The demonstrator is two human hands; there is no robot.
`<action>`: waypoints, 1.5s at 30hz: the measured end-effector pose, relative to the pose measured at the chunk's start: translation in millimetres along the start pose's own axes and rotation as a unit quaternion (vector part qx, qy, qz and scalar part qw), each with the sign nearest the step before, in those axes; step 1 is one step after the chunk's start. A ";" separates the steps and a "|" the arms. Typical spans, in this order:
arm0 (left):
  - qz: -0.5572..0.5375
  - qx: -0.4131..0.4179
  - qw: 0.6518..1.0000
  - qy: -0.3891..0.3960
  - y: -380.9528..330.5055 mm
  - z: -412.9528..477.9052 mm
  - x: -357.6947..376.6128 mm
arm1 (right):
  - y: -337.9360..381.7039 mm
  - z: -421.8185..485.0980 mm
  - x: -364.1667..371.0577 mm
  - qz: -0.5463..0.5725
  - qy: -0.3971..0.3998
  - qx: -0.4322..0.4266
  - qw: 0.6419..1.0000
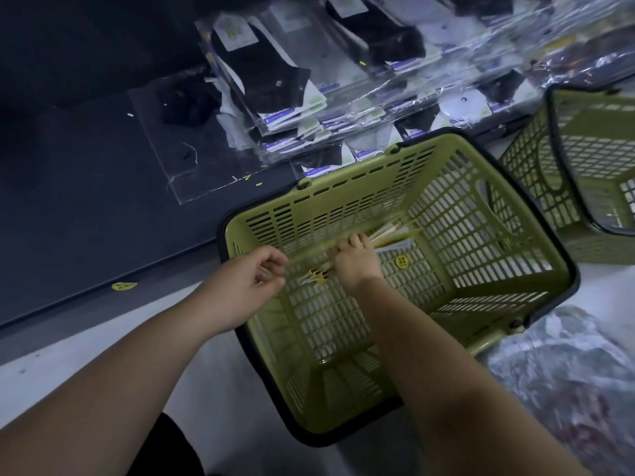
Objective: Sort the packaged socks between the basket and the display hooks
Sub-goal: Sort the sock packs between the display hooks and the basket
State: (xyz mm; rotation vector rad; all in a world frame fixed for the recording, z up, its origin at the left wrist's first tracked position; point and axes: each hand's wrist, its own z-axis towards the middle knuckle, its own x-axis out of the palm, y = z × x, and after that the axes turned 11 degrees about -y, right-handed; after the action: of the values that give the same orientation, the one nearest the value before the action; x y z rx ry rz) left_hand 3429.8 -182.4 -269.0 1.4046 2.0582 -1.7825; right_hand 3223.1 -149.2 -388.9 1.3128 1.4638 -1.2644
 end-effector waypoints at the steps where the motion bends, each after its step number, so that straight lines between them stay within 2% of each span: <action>1: 0.006 -0.002 1.000 0.003 0.4 0.8 1.9 | -3.3 -3.4 -7.7 0.022 -0.018 0.005 1.000; 3: 0.017 -0.014 1.000 0.006 -0.7 3.4 5.2 | -12.1 -9.7 -31.8 0.105 -0.050 0.037 0.993; 5: 0.008 -0.040 0.999 0.000 -7.0 5.9 6.0 | -23.4 -18.9 -66.7 0.225 -0.077 0.100 0.966; 7: -0.040 -0.061 0.997 -0.028 -20.6 8.4 1.4 | -34.5 -31.4 -108.8 0.381 -0.083 0.163 0.906; 10: -0.166 -0.047 0.984 -0.055 -48.5 9.8 -15.4 | -45.3 -52.4 -171.0 0.575 -0.061 0.146 0.802; 12: -0.259 -0.033 0.965 -0.037 -67.1 7.0 -30.2 | -46.2 -62.6 -206.1 0.659 -0.064 0.125 0.739; 14: -0.338 -0.025 0.940 -0.023 -84.3 0.7 -44.3 | -43.3 -66.9 -235.9 0.695 -0.081 0.117 0.704; 17: -0.403 -0.014 0.914 -0.050 -104.6 -6.7 -60.4 | -38.0 -63.5 -273.0 0.695 -0.134 0.133 0.693; 20: -0.431 -0.017 0.898 -0.089 -122.1 -11.7 -77.1 | -33.1 -54.5 -305.5 0.643 -0.233 0.172 0.709; 22: -0.438 -0.009 0.893 -0.104 -131.0 -15.0 -88.2 | -29.0 -48.9 -324.3 0.616 -0.267 0.179 0.719; 29: -0.472 0.038 0.872 -0.126 -138.3 -30.2 -132.3 | -21.7 -42.2 -381.2 0.638 -0.260 0.112 0.717; 32: -0.467 0.045 0.868 -0.162 -138.5 -34.6 -157.4 | -15.9 -36.4 -409.9 0.634 -0.277 0.088 0.717; 35: -0.439 0.052 0.867 -0.229 -136.2 -37.3 -189.2 | -6.4 -26.4 -442.7 0.632 -0.315 0.078 0.704; 38: -0.414 0.056 0.861 -0.291 -127.7 -42.8 -224.9 | 3.8 -8.7 -481.5 0.652 -0.345 0.062 0.672; 41: -0.388 0.059 0.863 -0.319 -118.9 -49.7 -257.4 | 12.6 12.5 -525.1 0.676 -0.350 0.053 0.647; 45: -0.343 0.082 0.875 -0.332 -119.6 -54.6 -285.1 | 18.6 40.7 -563.8 0.669 -0.386 0.047 0.633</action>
State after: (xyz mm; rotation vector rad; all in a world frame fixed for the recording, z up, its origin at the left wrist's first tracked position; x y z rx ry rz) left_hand 3541.7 -288.9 4.3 -0.0604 2.1220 -2.2609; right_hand 3328.9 -305.8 144.2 1.1656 -0.3356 -0.6061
